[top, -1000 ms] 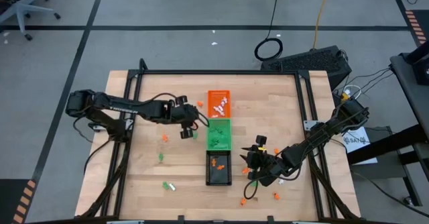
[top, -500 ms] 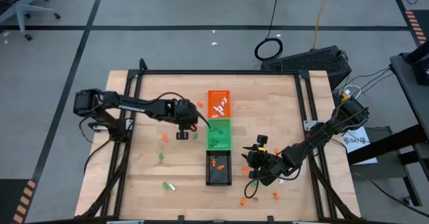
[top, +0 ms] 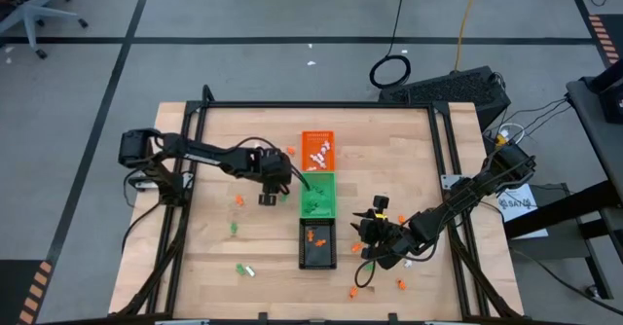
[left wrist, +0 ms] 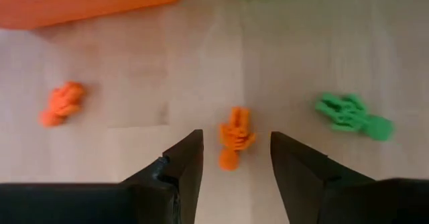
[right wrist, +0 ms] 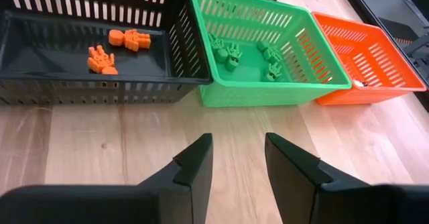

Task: Sort Halloween decoration
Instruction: Put the orange skeleton toy into the black bin

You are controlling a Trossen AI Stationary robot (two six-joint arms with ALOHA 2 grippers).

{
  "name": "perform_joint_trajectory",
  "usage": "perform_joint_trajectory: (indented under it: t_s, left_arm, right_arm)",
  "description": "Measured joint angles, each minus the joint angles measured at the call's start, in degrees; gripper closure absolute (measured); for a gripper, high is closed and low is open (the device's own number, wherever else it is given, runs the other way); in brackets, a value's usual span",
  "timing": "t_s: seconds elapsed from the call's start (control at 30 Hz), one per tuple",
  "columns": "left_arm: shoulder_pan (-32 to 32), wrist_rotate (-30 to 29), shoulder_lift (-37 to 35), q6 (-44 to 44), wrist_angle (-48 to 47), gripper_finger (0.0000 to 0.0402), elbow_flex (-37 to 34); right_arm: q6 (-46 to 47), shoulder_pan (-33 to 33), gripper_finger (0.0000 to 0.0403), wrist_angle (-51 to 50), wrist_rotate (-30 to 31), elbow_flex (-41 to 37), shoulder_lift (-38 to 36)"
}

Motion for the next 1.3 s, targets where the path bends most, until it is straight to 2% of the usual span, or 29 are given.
perform_joint_trajectory:
  t_s: [0.33, 0.67, 0.8, 0.97, 1.3]
  left_arm:
    - [-0.08, 1.09, 2.97, 3.59, 0.54, 0.0246, 0.25]
    - [-0.04, 0.56, 3.08, 6.09, 0.77, 0.0372, 0.18]
    - [-0.28, 0.55, 2.58, 3.32, -0.54, 0.0393, 0.43]
    - [-2.41, 0.08, 0.48, 1.26, -5.85, 0.0392, 2.09]
    - [-8.35, -2.42, -7.99, 0.52, -7.03, 0.0392, 3.33]
  right_arm:
    - [-0.09, -0.02, 0.0282, -0.01, 0.02, 0.0, 0.0]
    - [1.07, -0.02, 0.0282, 0.05, -0.11, 0.0, 0.0]
    - [1.6, 0.19, 0.0282, 0.06, -0.44, 0.0, 0.0]
    - [2.99, 0.32, 0.0282, -2.42, -6.82, 1.61, -2.18]
    - [10.83, 0.35, 0.0282, -23.26, -21.84, 7.53, -4.55]
